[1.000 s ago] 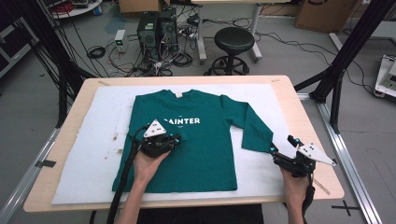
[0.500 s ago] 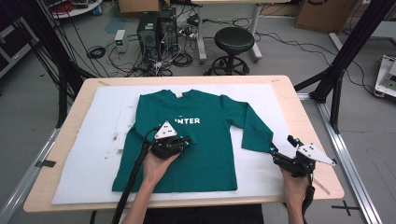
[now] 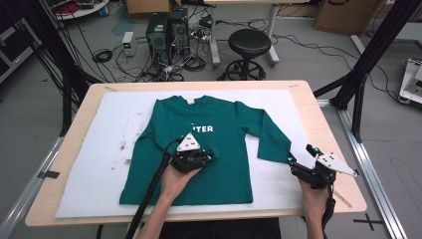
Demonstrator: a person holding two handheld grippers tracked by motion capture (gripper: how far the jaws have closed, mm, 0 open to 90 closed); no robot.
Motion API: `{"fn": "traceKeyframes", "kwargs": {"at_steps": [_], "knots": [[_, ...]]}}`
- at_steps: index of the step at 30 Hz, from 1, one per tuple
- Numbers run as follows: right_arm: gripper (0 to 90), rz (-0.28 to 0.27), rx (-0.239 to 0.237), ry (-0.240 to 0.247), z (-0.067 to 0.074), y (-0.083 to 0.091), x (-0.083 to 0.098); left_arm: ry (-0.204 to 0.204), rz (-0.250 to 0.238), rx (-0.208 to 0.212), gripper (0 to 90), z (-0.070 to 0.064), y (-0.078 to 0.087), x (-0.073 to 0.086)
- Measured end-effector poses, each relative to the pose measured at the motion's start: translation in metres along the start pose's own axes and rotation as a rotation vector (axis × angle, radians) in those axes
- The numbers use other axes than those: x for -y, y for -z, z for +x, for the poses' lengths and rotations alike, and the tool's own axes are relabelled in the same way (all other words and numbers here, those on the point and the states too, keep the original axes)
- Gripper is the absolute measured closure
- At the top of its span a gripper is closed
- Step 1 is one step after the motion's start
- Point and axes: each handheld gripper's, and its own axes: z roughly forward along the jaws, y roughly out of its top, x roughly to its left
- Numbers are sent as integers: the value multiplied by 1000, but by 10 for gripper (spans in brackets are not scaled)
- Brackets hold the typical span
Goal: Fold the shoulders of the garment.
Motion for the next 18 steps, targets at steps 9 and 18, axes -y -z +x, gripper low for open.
{"fn": "traceKeyframes", "kwargs": {"at_steps": [9,18], "knots": [[218,3,1,5,0,0,0,-2,12,16,854,-6,-8,-1],[218,3,-2,1,0,0,0,8,2,-25,693,-2,-3,-2]]}}
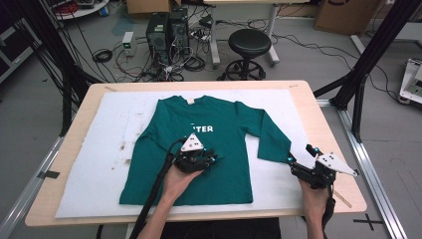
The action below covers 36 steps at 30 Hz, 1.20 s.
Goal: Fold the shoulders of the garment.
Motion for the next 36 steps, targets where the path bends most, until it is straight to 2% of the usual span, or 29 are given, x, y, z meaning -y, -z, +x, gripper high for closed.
{"fn": "traceKeyframes", "kwargs": {"at_steps": [1,2,3,5,6,7,8,12,13,14,15,16,17,18,19,20,21,22,23,24,25,26,27,28,29,30,32,35,36], "knots": [[218,-1,0,1,0,0,0,0,0,0,638,0,0,0],[218,-1,0,0,0,0,0,-2,-10,-42,587,1,6,-2],[218,-1,0,0,0,0,0,-6,-17,-53,551,2,10,-3],[218,-1,0,0,0,0,0,-4,-33,-58,531,4,17,-5],[218,-1,0,2,0,0,0,-2,-53,-78,519,8,28,-7],[218,0,1,2,0,0,0,-2,-53,-78,518,8,28,-7],[218,-1,1,3,0,0,0,-2,-56,-96,519,15,40,-8],[218,-3,2,5,0,0,0,-7,-34,-177,526,35,67,-4],[218,-3,2,5,0,0,0,-7,-34,-177,526,35,67,-4],[218,0,1,3,0,0,0,4,-39,-222,526,51,83,-1],[218,0,1,3,0,0,0,4,-39,-222,525,51,83,-1],[218,0,2,4,0,0,0,26,-44,-270,522,67,100,4],[218,0,2,4,0,0,0,26,-44,-270,520,67,100,4],[218,-1,3,4,0,0,0,46,-51,-326,517,83,115,8],[218,-1,3,4,0,0,0,46,-51,-326,516,83,115,8],[218,0,4,4,0,0,0,72,-48,-371,515,100,127,14],[218,0,4,4,0,0,0,72,-48,-371,514,100,127,14],[218,1,6,5,1,0,0,104,-40,-412,511,114,135,19],[218,1,6,5,1,0,0,104,-40,-412,511,114,135,19],[218,0,7,7,1,0,0,131,-24,-431,510,126,136,25],[218,0,7,7,1,0,0,131,-24,-431,509,126,136,25],[218,2,8,7,1,0,0,157,0,-457,509,138,132,31],[218,1,8,7,1,0,0,157,0,-457,507,138,132,31],[218,1,7,8,1,0,0,183,24,-477,498,146,126,35],[218,1,7,8,1,0,0,183,24,-477,490,146,126,35],[218,-1,6,6,1,0,0,185,48,-503,489,153,118,40],[218,1,7,6,1,0,0,188,63,-521,488,158,112,43],[218,1,6,10,1,0,0,199,72,-524,491,163,106,47],[218,0,7,9,1,0,0,208,90,-517,491,166,101,51]]}}
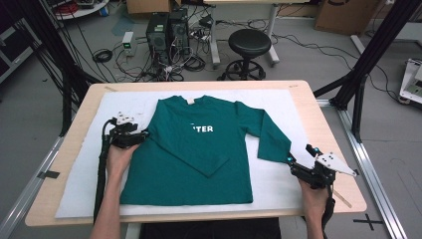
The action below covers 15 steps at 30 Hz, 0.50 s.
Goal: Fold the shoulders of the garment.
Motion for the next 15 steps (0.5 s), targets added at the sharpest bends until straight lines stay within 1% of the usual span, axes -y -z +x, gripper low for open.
{"fn": "traceKeyframes", "kwargs": {"at_steps": [1,2,3,4,5,6,7,8,9,10,11,12,14,15], "knots": [[218,0,0,0,0,0,0,0,0,0,491,0,0,0],[218,2,0,-1,0,0,0,-6,23,8,491,0,-5,2],[218,2,0,-1,0,0,0,-6,23,8,491,0,-5,2],[218,2,0,0,0,0,0,-14,33,5,491,-1,-7,4],[218,2,0,0,0,0,0,-14,33,5,491,-1,-7,4],[218,1,0,0,0,0,0,-12,29,-11,491,1,-7,3],[218,1,0,0,0,0,0,-12,29,-11,491,1,-7,3],[218,0,-1,0,0,0,0,-6,32,-24,491,3,-6,4],[218,0,-1,0,0,0,0,-6,32,-24,488,3,-6,4],[218,1,-1,0,0,0,0,12,31,-31,484,7,-6,5],[218,0,-1,-2,0,0,0,12,31,-31,484,7,-6,5],[218,0,-1,-1,0,0,0,20,31,-50,483,10,-5,6],[218,-1,-2,-2,0,0,0,34,33,-53,480,14,-4,6],[218,-1,-2,-2,0,0,0,34,33,-53,479,14,-4,6]]}}
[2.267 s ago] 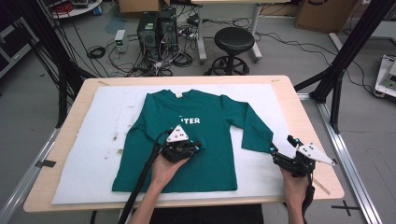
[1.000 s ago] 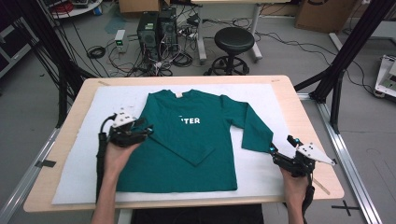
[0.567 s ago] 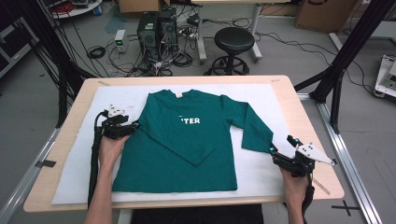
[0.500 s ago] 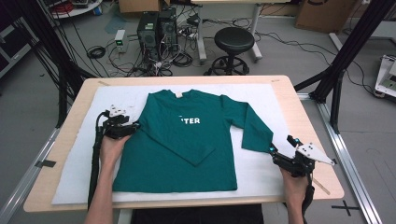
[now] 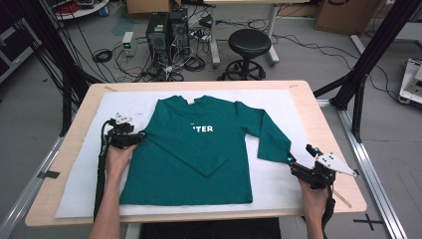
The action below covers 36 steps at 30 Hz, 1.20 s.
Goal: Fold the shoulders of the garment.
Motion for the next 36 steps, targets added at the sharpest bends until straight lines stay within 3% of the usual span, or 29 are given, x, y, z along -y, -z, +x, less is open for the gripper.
{"fn": "traceKeyframes", "kwargs": {"at_steps": [8,9,10,11,12,13,15,18,19,20,22,26,28,36], "knots": [[218,-1,1,-1,0,0,0,12,-1,1,475,3,2,1],[218,1,0,-4,0,1,0,24,-17,34,475,4,7,0],[218,1,0,-4,0,0,0,24,-17,34,472,4,7,0],[218,-2,2,0,0,0,0,46,-59,90,467,5,15,-1],[218,1,0,-6,0,1,0,46,-59,90,467,5,15,-1],[218,0,0,-7,0,1,0,42,-95,137,468,5,24,-2],[218,0,-2,-9,0,1,0,27,-117,165,468,2,33,-2],[218,-5,1,-7,-1,1,0,4,-111,198,446,0,41,-3],[218,-5,1,-10,-1,1,0,-16,-115,244,435,-2,47,-2],[218,-4,1,-9,-1,1,0,-16,-115,244,434,-2,47,-2],[218,-6,1,-12,-1,1,0,-41,-125,291,434,-4,57,3],[218,-6,0,-11,-1,1,0,-67,-132,281,387,-5,65,9],[218,-5,2,-9,-1,1,0,-98,-128,250,376,-5,74,14],[218,-4,2,-8,-1,1,0,-106,-180,212,362,3,102,21]]}}
